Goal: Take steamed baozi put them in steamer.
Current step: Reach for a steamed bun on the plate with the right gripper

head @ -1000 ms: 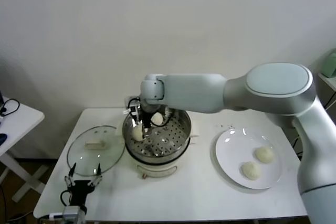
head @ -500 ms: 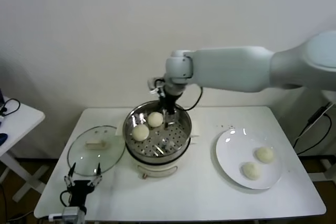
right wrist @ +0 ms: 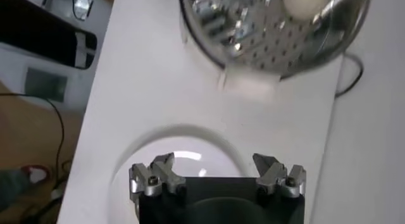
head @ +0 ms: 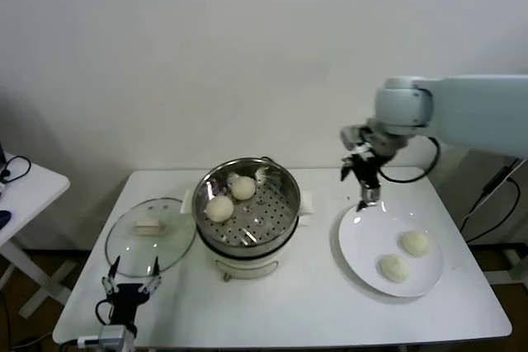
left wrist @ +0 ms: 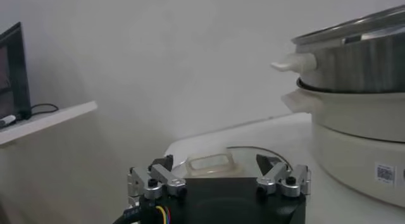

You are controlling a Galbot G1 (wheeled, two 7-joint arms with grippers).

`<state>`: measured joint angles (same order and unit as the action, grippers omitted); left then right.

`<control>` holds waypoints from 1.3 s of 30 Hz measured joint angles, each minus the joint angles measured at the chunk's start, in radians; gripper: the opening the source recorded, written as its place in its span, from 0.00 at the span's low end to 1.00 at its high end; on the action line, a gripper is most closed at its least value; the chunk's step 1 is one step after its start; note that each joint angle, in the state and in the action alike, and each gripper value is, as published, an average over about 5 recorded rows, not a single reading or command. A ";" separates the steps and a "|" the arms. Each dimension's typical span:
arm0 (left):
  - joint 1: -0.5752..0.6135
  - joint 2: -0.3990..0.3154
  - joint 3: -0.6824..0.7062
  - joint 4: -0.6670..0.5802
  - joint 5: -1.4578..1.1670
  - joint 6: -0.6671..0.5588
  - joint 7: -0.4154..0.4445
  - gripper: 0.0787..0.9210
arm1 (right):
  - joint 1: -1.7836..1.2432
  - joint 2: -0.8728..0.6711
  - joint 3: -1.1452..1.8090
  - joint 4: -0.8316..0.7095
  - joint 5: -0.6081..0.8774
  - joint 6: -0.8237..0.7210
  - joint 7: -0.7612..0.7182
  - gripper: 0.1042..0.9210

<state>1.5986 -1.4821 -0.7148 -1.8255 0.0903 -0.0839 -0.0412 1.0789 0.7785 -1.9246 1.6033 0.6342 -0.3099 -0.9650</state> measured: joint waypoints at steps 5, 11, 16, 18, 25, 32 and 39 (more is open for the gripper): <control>0.005 -0.009 -0.007 0.000 0.007 0.000 0.000 0.88 | -0.084 -0.100 0.017 -0.012 -0.093 0.015 -0.008 0.88; 0.010 -0.019 -0.019 0.002 0.015 0.000 0.000 0.88 | -0.226 -0.165 0.092 -0.059 -0.191 0.026 -0.012 0.88; 0.013 -0.027 -0.027 0.004 0.022 0.000 0.000 0.88 | -0.352 -0.190 0.174 -0.102 -0.255 0.025 -0.007 0.88; 0.014 -0.030 -0.028 0.005 0.024 0.000 0.000 0.88 | -0.398 -0.196 0.206 -0.113 -0.274 0.022 -0.003 0.88; 0.013 -0.034 -0.029 0.011 0.027 -0.001 0.000 0.88 | -0.529 -0.207 0.295 -0.142 -0.329 0.013 0.007 0.88; 0.011 -0.034 -0.028 0.014 0.027 -0.002 0.000 0.88 | -0.614 -0.209 0.357 -0.170 -0.361 0.000 0.021 0.88; 0.009 -0.033 -0.028 0.015 0.028 -0.002 0.000 0.88 | -0.670 -0.209 0.399 -0.175 -0.379 -0.010 0.027 0.88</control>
<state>1.6081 -1.5156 -0.7427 -1.8107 0.1181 -0.0860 -0.0413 0.4086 0.5693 -1.5253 1.4279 0.2556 -0.3204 -0.9379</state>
